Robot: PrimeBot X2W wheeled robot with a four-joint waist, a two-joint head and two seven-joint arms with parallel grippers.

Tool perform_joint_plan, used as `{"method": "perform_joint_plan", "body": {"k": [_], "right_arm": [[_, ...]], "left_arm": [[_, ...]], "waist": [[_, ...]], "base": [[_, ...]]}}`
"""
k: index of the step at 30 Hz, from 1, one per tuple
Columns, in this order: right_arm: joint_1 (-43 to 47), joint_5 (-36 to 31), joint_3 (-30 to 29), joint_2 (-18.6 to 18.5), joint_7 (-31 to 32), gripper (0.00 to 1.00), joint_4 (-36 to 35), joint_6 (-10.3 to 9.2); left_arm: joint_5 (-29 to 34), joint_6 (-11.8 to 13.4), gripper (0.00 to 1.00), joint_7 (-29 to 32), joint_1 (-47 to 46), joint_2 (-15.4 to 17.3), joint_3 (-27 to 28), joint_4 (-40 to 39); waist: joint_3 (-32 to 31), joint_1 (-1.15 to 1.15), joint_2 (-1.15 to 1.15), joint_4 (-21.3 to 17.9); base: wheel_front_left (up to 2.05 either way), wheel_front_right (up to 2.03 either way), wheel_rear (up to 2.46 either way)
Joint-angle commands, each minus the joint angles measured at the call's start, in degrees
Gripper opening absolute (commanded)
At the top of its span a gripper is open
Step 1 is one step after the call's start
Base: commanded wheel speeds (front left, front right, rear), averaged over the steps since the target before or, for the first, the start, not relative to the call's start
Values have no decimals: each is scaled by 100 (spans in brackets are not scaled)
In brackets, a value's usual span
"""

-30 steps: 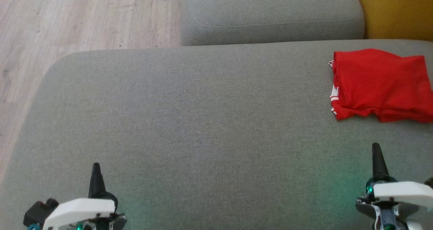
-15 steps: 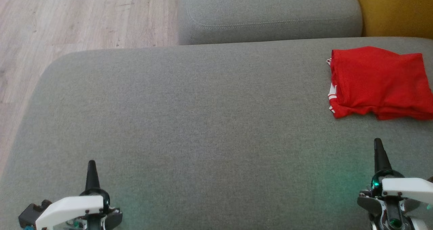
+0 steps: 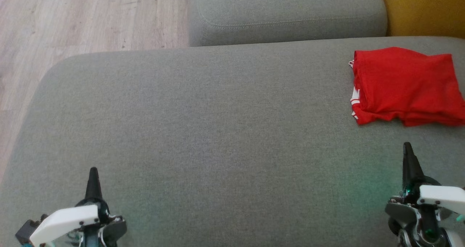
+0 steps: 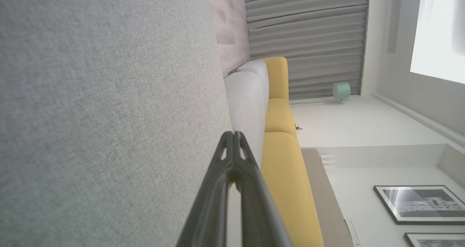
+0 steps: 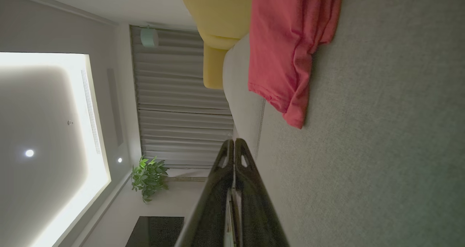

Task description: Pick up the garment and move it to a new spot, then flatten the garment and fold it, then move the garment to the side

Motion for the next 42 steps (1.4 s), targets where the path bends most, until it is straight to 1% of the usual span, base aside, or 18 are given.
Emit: {"method": "perform_joint_plan", "body": {"k": [1, 9, 42], "right_arm": [[-317, 208, 73, -47, 78, 0, -210, -4], [-392, 734, 35, -50, 211, 0, -213, -4], [-393, 739, 36, -50, 211, 0, -213, -4]], "left_arm": [[-201, -70, 0, 67, -313, 60, 224, -203], [-732, -137, 0, 206, -377, 56, 344, -210], [-699, -137, 0, 242, -381, 26, 388, -209]], "waist": [[4, 0, 0, -7], [21, 0, 0, -42], [21, 0, 0, -42]], "base": [[0, 0, 0], [0, 0, 0], [0, 0, 0]]}}
